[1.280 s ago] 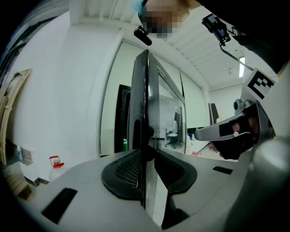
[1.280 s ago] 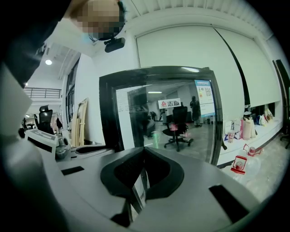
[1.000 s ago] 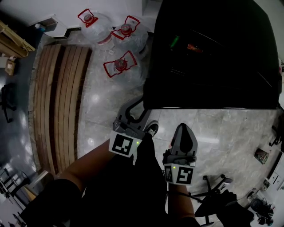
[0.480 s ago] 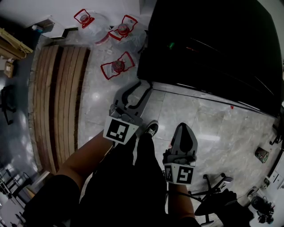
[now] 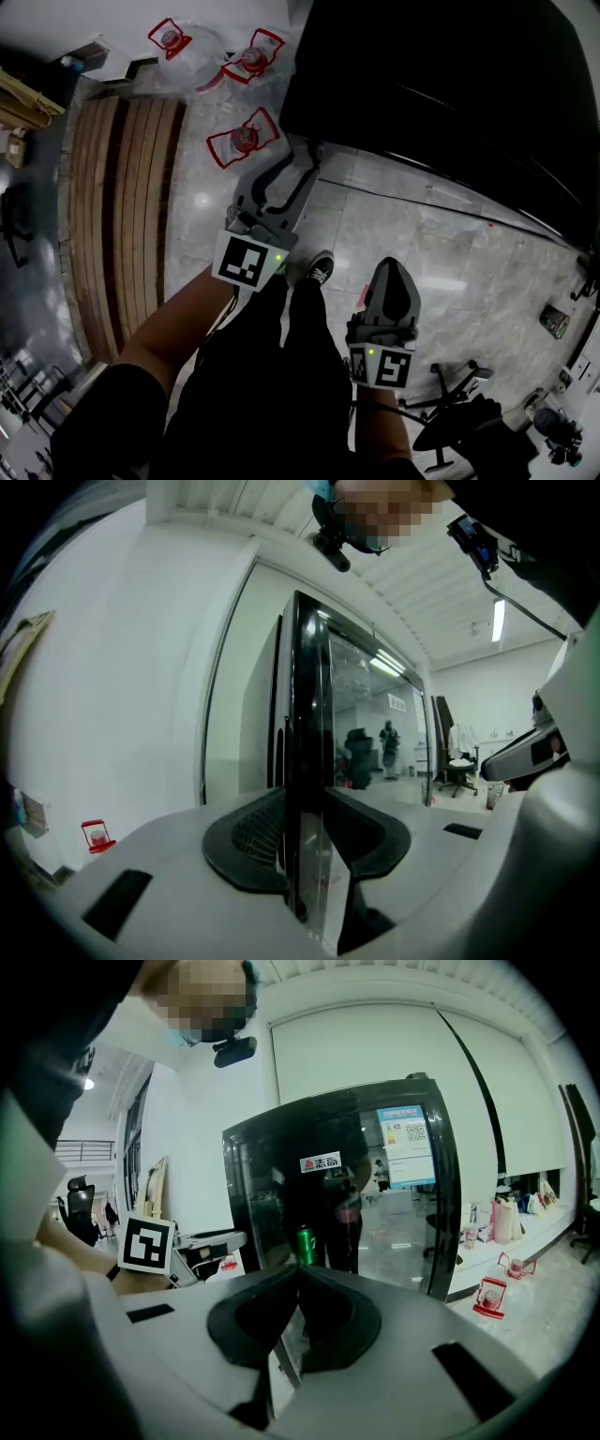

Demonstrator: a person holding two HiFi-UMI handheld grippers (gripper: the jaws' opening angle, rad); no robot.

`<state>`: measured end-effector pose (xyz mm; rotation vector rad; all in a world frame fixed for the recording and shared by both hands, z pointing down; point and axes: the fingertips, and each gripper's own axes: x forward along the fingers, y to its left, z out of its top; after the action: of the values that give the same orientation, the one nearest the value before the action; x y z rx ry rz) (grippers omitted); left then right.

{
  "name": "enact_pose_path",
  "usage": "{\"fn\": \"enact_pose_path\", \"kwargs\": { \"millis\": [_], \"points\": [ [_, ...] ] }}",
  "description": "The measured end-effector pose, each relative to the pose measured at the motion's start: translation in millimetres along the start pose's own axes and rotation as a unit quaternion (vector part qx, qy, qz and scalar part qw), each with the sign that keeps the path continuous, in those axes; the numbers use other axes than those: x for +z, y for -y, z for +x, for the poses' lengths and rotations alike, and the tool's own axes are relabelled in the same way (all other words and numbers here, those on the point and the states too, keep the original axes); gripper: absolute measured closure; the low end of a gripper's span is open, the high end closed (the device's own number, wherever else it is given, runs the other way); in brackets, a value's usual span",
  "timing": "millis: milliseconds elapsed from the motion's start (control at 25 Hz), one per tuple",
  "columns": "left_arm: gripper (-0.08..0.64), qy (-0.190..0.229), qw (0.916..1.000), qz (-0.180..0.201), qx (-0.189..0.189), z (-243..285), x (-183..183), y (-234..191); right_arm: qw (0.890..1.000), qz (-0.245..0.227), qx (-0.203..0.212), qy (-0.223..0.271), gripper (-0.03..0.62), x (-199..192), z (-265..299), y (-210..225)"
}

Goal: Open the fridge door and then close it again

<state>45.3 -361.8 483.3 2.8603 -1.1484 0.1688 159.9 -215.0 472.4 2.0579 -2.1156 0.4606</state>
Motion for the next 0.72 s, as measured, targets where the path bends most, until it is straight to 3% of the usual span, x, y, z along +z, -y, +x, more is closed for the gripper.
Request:
{"fn": "enact_pose_path", "kwargs": {
  "millis": [240,360,600,720],
  "points": [
    [0.443,0.009,0.9977,0.043,0.051,-14.7,6.6,0.4,1.000,-0.004,-0.002,0.023,0.577,23.5,-13.3,-1.4],
    [0.456,0.006,0.9978,0.042,0.050,-28.9,17.8,10.8,1.000,-0.012,0.007,0.023,0.577,42.2,-22.9,-9.1],
    [0.514,0.029,0.9972,0.063,0.026,-69.7,80.0,46.3,0.997,-0.027,0.025,0.062,0.577,83.9,-47.6,-32.4],
    [0.540,0.033,0.9977,0.054,0.026,-97.8,123.7,62.3,0.994,-0.026,0.041,0.095,0.577,116.5,-61.4,-49.0]
  ]
}}
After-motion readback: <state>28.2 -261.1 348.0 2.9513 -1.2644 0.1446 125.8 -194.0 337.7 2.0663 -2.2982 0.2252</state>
